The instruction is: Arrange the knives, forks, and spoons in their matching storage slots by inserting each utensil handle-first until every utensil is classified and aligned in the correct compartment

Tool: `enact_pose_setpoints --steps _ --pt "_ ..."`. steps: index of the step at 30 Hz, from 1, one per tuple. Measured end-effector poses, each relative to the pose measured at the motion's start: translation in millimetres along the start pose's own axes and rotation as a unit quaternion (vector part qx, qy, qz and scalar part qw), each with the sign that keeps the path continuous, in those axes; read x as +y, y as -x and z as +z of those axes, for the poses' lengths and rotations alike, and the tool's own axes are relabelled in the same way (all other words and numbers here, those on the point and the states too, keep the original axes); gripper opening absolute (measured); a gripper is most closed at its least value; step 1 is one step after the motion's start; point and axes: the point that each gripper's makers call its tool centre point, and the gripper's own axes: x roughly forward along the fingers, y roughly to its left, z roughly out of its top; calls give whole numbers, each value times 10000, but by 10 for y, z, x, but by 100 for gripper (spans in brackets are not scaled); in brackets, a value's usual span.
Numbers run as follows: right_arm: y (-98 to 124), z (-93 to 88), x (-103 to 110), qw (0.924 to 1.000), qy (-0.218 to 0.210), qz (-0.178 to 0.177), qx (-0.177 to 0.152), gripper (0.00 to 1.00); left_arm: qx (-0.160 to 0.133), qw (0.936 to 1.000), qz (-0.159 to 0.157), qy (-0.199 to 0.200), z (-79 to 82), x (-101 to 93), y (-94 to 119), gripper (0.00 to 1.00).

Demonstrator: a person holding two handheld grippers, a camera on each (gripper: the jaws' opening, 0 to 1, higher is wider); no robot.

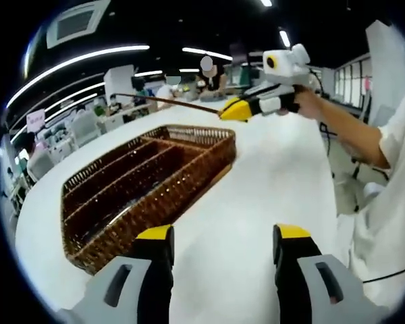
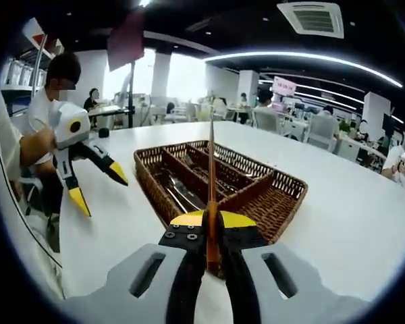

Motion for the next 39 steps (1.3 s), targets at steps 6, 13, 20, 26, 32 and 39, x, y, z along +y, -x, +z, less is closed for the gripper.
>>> enact_pose_setpoints --steps 6,13,20,26,32,39 --pt "-35 26 -155 9987 -319 -387 -3 5 -30 9999 102 -56 -24 9 8 68" --pt "-53 75 -325 9941 -775 -763 -57 5 -157 9997 195 48 -6 31 48 69" --pt "-81 68 -397 9895 -1109 -923 -36 5 -178 9996 206 17 -24 13 56 69" --pt "-130 32 -488 9836 -1440 -1084 64 5 -275 9993 253 16 14 24 89 69" --pt "-199 13 -527 9778 -1720 -1172 235 5 -318 9992 248 54 2 20 117 69" --pt "-264 -16 -517 9721 -1970 -1221 356 5 -326 9992 218 54 -35 15 149 69"
